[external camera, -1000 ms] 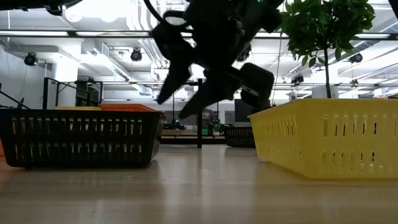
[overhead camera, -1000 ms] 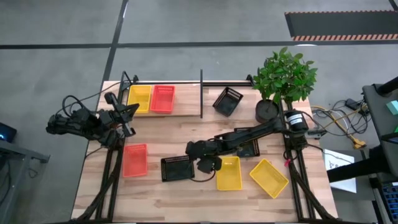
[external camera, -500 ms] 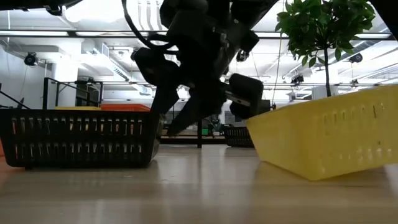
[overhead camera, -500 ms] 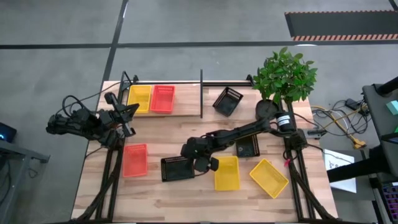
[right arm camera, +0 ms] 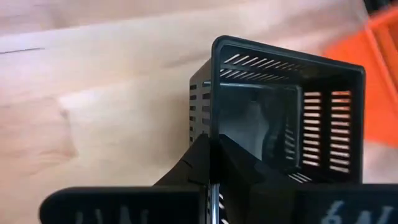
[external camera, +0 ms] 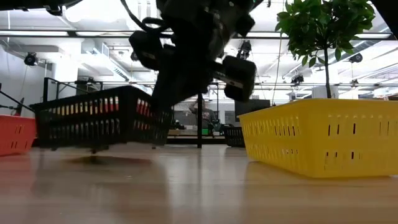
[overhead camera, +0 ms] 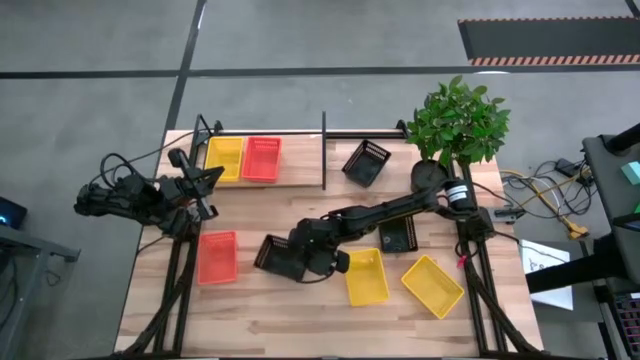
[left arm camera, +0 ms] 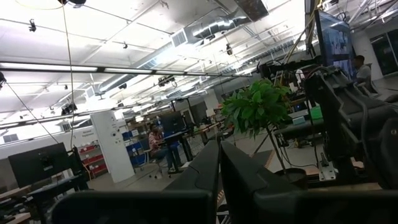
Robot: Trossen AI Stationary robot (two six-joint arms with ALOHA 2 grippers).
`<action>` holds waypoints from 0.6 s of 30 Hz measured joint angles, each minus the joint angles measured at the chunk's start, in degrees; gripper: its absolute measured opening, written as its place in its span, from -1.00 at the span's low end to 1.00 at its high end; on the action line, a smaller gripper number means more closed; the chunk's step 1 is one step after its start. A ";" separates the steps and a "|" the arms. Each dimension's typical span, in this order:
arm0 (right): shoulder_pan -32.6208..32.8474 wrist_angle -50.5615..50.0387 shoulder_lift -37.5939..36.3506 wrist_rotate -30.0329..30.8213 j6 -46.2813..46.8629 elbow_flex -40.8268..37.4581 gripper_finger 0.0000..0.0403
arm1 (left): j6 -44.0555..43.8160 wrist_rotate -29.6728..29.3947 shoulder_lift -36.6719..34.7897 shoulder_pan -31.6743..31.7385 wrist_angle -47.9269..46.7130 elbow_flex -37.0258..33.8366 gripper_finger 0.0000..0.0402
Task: Stack baskets on shelf by color
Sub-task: Put the bottom left black bin on the shelf
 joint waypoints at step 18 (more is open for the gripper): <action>-0.93 -18.63 -0.83 37.23 23.42 23.95 -0.95 | 0.02 0.00 0.02 0.00 0.00 0.00 -1.00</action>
